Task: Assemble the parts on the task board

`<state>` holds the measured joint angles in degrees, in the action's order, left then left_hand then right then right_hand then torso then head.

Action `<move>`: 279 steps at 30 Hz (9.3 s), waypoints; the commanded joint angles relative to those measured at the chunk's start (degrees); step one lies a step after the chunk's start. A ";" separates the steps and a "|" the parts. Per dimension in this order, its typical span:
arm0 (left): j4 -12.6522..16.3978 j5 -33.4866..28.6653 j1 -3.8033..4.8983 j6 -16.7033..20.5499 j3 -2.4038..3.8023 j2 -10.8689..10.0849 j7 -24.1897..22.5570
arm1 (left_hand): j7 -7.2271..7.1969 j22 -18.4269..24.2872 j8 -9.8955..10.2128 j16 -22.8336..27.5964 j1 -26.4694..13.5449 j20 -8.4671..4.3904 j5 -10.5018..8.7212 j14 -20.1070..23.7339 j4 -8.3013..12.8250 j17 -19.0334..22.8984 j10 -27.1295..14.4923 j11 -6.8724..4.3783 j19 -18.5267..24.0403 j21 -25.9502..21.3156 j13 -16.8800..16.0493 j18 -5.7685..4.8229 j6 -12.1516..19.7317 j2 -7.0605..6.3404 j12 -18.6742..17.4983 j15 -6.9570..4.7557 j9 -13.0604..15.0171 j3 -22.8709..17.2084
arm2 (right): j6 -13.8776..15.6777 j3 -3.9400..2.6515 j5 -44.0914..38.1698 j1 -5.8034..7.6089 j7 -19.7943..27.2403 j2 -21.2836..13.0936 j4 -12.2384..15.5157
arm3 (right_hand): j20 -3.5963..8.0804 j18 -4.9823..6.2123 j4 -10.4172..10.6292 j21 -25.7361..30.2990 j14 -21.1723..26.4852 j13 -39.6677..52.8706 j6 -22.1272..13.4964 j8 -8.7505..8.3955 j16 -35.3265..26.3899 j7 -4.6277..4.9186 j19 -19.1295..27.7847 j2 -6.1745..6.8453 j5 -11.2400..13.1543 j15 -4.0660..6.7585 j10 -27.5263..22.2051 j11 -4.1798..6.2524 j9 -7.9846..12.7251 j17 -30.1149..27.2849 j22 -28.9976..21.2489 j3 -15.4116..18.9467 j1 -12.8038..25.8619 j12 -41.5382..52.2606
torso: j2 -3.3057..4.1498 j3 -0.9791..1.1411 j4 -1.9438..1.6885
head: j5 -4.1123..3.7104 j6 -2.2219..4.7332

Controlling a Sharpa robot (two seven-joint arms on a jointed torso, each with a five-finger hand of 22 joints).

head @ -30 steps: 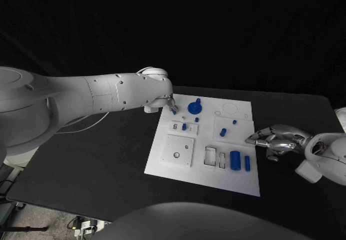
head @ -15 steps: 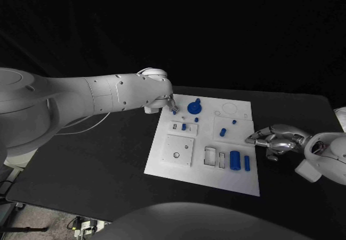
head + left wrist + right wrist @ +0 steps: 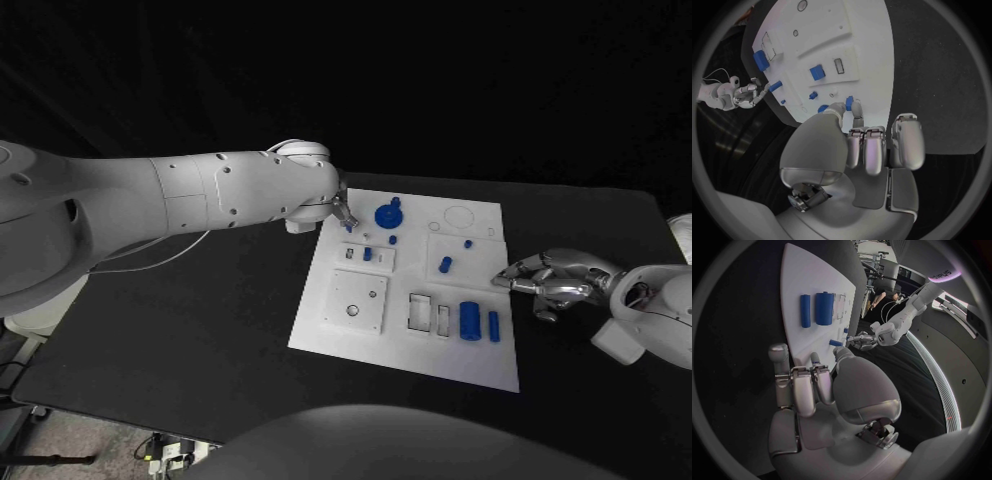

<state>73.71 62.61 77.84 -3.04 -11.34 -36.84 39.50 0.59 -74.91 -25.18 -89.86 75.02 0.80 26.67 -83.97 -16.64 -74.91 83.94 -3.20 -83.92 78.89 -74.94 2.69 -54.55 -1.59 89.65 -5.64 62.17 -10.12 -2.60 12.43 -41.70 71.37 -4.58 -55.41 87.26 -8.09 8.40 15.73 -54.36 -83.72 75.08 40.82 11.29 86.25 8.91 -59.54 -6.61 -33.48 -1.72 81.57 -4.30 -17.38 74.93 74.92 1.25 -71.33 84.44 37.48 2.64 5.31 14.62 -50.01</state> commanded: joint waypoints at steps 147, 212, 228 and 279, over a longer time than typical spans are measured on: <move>12.28 6.61 -1.51 -0.92 -1.31 -5.51 4.84 | 0.03 -11.64 -0.22 -0.14 -1.42 -0.26 -3.76 -6.03 0.28 -15.09 6.06 -0.17 -1.75 -1.04 -15.06 -0.10 0.33 -2.42 0.35 -0.30 -0.53 -8.10 | -1.26 0.04 -0.23 -0.50 -0.28 0.39 -0.85 | -0.07 0.18 -0.25 1.81 1.03 8.50 0.05 0.20 -0.87 0.15 1.40 0.21 -0.35 -0.02 -1.63 -0.06 -0.01 9.38 2.95 -0.87 -0.37 -1.00 | -0.10 0.05 0.01 | 0.88 0.01; 14.89 7.95 2.12 30.13 -0.43 -11.99 -36.57 | 6.77 -10.70 13.14 16.50 17.15 5.04 -17.29 3.84 0.35 2.00 -42.94 8.07 0.63 -2.98 34.95 0.70 9.63 -4.76 -65.25 5.55 -29.43 2.87 | 0.26 0.05 -0.23 -0.73 1.34 -0.74 0.25 | -0.09 0.14 -0.31 1.71 1.00 8.56 -0.01 0.18 -0.85 0.15 1.21 0.33 -0.39 -0.03 -1.52 -0.07 0.00 9.39 3.04 -0.99 -0.39 -0.93 | 0.22 -0.08 0.00 | -1.74 0.01; 7.85 31.13 0.51 13.28 -0.24 -1.08 -33.32 | 3.74 -10.96 20.53 19.17 18.08 2.02 -12.78 -0.19 0.64 8.06 -34.38 5.17 -1.55 -1.92 58.23 0.23 -1.11 -9.70 -75.30 2.23 -44.71 -3.79 | 1.41 0.04 -0.25 -0.73 2.72 -2.00 1.89 | -0.09 0.13 -0.30 1.69 1.03 8.50 0.00 0.20 -0.87 0.12 1.17 0.32 -0.40 -0.03 -1.62 -0.06 -0.01 9.37 3.06 -1.01 -0.38 -0.99 | 1.47 -0.40 0.81 | -2.71 0.01; 5.38 37.46 -2.67 9.77 -0.27 0.10 -31.88 | 2.95 -10.55 19.56 20.25 13.06 1.85 -15.06 1.67 0.55 11.23 -28.60 4.41 -0.45 -4.55 58.41 0.68 -4.84 -10.97 -71.49 2.10 -46.33 -4.84 | 3.31 0.04 -0.12 -0.73 5.30 -1.72 1.53 | -0.09 0.08 -0.39 1.54 0.95 8.59 -0.05 0.19 -0.82 -0.01 0.97 0.47 -0.50 -0.01 -1.47 0.04 -0.01 9.42 3.16 -1.11 -0.48 -0.89 | 2.10 -0.24 0.93 | -2.80 0.01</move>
<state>79.15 99.83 75.23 7.49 -11.63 -36.91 7.77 3.36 -74.91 -5.73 -69.92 88.40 2.84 11.42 -82.73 -16.26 -63.74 54.88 1.11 -83.93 74.54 -16.47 4.03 -59.57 -12.89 17.82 -3.58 15.91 -14.89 0.93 12.40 -41.46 70.74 0.49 -57.17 88.84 -8.09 8.40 15.34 -52.69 -82.90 75.06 40.62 11.61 85.59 8.90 -58.33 -6.38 -33.73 -1.74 80.40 -4.36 -17.39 74.90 74.92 0.53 -71.57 83.56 39.60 2.40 6.22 11.78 -50.01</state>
